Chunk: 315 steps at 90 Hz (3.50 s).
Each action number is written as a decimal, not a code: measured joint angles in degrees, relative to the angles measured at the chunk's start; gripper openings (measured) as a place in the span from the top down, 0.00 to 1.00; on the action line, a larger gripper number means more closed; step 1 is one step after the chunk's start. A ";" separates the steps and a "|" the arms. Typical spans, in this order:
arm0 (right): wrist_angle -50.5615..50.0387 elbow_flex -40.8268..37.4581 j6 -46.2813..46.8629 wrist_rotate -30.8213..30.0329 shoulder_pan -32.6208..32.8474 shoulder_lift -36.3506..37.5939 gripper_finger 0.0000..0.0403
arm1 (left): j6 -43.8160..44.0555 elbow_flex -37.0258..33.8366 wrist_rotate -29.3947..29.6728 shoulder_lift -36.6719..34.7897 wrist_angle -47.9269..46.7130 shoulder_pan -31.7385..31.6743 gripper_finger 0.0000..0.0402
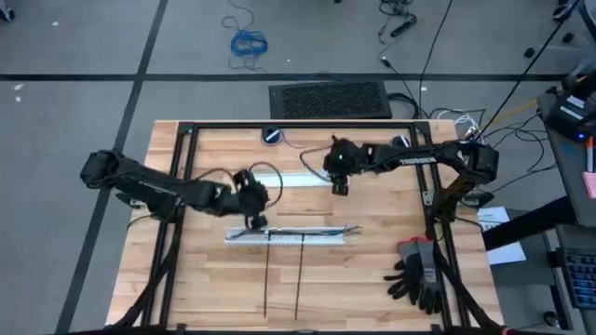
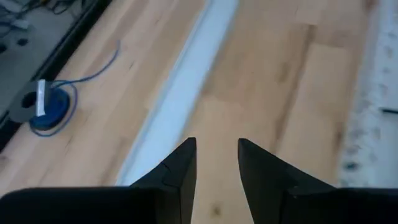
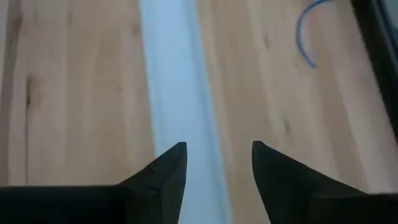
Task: Ziptie cables
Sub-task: Close the cable duct
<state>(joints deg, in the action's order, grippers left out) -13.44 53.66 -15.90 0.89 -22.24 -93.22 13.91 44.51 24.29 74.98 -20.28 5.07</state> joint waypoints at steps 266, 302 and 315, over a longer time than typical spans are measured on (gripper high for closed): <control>-25.21 0.34 9.42 -26.13 21.57 23.68 0.92 | -48.14 20.52 -22.28 29.27 18.41 -22.85 0.96; -26.23 0.40 15.45 -11.43 15.63 35.90 0.66 | -82.64 20.52 6.92 29.27 30.92 -10.74 0.97; -27.14 0.40 16.65 4.49 8.62 32.52 0.56 | -93.48 20.55 8.68 30.25 41.25 -7.66 0.97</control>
<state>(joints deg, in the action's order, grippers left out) -40.58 54.06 0.75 5.38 -13.62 -60.70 -79.57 65.06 32.97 105.23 20.97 -2.59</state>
